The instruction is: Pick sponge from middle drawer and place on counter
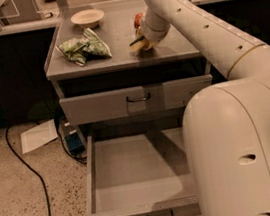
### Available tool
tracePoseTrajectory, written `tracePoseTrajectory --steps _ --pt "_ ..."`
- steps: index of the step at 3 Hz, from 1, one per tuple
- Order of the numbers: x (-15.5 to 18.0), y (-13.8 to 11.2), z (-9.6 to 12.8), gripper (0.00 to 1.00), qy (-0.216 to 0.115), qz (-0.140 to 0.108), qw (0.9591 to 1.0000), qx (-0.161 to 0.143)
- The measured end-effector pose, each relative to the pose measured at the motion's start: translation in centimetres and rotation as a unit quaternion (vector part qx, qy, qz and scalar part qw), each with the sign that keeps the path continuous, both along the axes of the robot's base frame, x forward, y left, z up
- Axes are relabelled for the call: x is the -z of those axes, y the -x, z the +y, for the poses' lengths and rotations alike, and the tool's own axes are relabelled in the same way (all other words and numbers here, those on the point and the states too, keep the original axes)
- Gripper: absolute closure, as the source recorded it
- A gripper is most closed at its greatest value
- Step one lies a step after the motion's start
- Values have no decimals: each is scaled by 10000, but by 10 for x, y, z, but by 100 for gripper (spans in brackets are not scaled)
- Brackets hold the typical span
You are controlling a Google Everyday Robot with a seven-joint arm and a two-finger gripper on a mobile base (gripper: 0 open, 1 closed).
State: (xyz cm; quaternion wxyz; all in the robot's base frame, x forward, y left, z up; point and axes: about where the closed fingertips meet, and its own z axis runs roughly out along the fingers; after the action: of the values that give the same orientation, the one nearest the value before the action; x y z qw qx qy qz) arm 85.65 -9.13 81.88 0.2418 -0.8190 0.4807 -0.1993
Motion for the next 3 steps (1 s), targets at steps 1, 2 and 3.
tracePoseTrajectory --steps 1,2,3 --pt "0 0 0 100 0 1 10000 0" --pt "0 1 -2 100 -10 115 9999 -11" --pt "-1 1 -2 100 -10 115 9999 -10"
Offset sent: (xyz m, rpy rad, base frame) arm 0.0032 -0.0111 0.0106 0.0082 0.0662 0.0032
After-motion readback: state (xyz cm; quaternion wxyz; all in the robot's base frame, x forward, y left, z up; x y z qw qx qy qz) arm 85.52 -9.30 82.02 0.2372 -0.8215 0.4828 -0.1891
